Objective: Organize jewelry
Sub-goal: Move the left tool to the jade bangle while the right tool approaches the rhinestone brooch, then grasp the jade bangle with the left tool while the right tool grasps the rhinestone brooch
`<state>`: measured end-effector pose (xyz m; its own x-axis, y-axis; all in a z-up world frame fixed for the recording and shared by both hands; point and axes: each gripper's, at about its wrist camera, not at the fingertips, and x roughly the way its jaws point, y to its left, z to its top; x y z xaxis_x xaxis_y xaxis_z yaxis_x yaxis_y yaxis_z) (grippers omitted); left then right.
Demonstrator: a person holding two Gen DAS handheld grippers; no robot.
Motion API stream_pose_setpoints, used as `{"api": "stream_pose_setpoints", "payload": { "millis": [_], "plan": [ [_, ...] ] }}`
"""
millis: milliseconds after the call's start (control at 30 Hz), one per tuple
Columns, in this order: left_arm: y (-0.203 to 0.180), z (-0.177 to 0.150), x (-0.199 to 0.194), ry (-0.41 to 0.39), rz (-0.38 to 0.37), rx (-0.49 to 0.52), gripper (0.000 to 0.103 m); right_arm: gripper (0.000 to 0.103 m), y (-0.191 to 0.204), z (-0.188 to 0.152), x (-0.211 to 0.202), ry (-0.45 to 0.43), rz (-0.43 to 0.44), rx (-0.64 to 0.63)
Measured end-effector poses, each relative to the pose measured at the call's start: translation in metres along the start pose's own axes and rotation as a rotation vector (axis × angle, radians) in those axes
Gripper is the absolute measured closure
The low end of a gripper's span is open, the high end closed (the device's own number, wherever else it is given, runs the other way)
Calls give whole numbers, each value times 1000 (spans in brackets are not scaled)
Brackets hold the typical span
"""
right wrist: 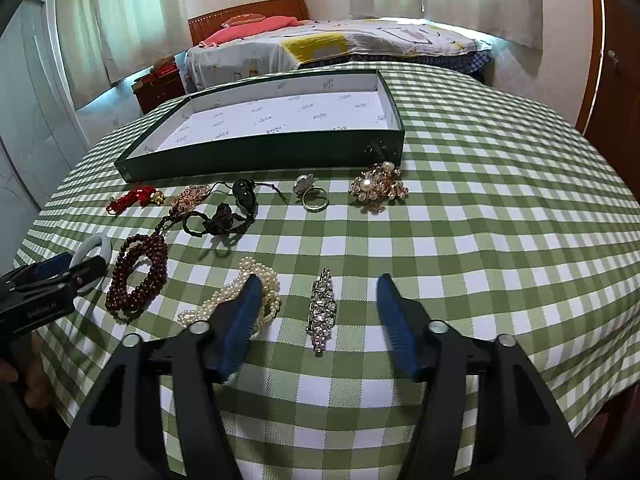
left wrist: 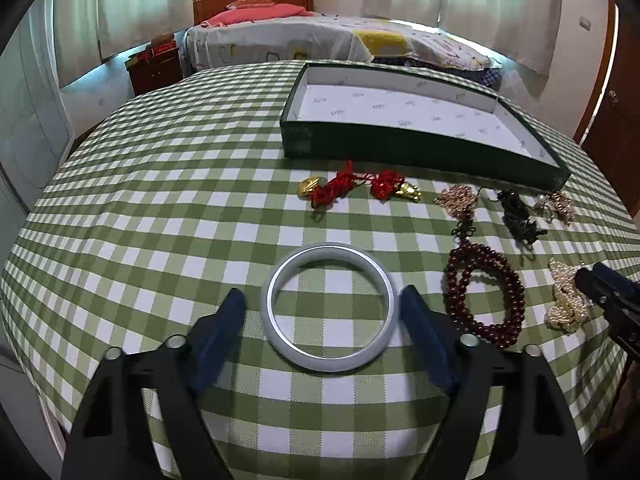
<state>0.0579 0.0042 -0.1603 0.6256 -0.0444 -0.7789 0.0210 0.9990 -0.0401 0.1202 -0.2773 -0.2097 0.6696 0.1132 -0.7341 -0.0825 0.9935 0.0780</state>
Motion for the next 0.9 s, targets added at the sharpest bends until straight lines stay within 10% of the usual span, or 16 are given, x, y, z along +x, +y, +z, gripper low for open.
{"api": "stream_pose_setpoints", "payload": {
  "millis": [700, 900],
  "plan": [
    [3, -1, 4, 4, 50, -10, 21, 63, 2, -4, -2, -10, 12, -46],
    [0, -3, 1, -27, 29, 9, 34, 68, 2, -5, -3, -9, 19, -43]
  ]
}}
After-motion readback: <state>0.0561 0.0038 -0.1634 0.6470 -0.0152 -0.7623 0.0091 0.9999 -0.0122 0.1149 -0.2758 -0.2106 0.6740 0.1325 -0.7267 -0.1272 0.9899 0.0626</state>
